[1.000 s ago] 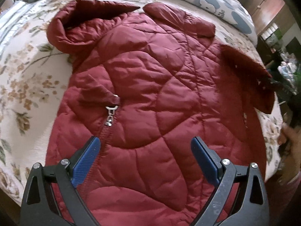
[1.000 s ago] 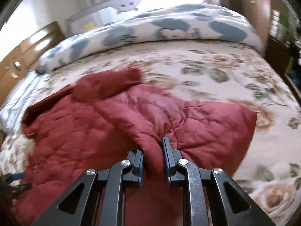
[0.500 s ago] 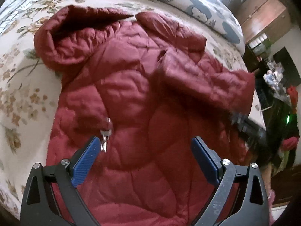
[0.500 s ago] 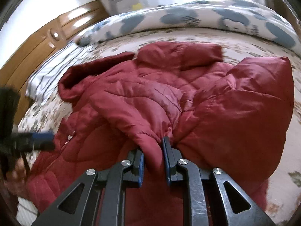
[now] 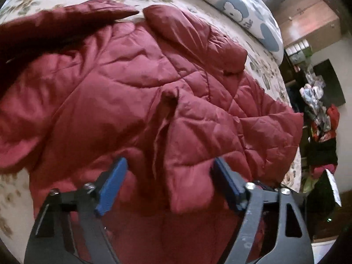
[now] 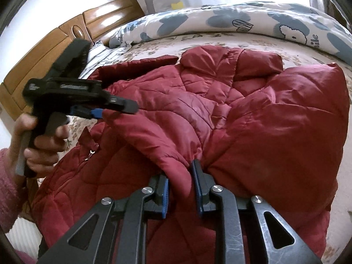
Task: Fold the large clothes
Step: 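Fold the held sleeve across the jacket front with the right gripper, release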
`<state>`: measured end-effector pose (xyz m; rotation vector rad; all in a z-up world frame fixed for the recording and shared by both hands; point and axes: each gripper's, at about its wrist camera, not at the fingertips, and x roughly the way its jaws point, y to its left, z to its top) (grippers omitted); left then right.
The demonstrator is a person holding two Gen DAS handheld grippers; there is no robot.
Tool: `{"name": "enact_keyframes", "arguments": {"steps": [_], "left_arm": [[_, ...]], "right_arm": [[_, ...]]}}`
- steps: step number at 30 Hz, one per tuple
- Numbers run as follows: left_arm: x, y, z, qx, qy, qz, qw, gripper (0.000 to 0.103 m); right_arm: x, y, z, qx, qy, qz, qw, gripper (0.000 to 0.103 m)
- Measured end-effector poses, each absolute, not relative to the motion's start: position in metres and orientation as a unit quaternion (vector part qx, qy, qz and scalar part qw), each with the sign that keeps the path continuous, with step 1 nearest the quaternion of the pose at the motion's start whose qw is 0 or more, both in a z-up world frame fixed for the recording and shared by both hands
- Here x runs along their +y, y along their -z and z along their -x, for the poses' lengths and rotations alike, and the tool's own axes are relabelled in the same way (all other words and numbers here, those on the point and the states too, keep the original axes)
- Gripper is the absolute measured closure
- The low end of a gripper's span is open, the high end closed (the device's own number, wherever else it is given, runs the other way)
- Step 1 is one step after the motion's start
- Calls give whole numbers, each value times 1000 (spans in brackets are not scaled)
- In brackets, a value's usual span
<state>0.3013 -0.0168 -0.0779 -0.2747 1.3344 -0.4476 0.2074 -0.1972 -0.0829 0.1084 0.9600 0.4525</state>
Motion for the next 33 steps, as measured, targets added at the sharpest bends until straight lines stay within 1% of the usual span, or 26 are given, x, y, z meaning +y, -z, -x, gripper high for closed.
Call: {"name": "enact_keyframes", "arguments": {"steps": [1, 2, 3, 6, 7, 9, 12, 18, 23, 26, 28, 33], "left_arm": [[-19, 78, -302, 611, 208, 123, 754, 48], [-21, 79, -304, 610, 217, 124, 752, 59], [-21, 79, -304, 609, 224, 130, 750, 76], [-16, 75, -305, 599, 235, 144, 752, 87], [-13, 72, -303, 594, 238, 144, 755, 89], [-8, 65, -299, 582, 236, 133, 767, 90], [1, 53, -291, 557, 205, 95, 799, 91], [26, 43, -288, 514, 141, 49, 845, 91], [26, 56, -285, 519, 124, 16, 846, 91], [24, 60, -281, 519, 111, 1, 848, 90], [28, 59, -278, 516, 99, 6, 851, 87], [35, 23, -256, 465, 84, 24, 881, 87]], "right_arm": [[-197, 83, -208, 458, -216, -52, 861, 81], [-197, 83, -208, 459, -215, -52, 860, 81], [-197, 83, -208, 461, -213, -51, 860, 81], [-199, 83, -207, 468, -199, -45, 860, 81], [-201, 82, -206, 469, -197, -50, 860, 81], [-208, 79, -201, 469, -197, -65, 859, 79], [-219, 73, -194, 464, -187, -77, 862, 70], [-259, 61, -199, 449, -104, -94, 883, 69], [-284, 67, -228, 452, -54, -114, 883, 68], [-288, 81, -245, 468, -37, -105, 877, 68], [-288, 96, -254, 484, -30, -101, 869, 69], [-288, 123, -256, 505, -26, -101, 857, 68]]}}
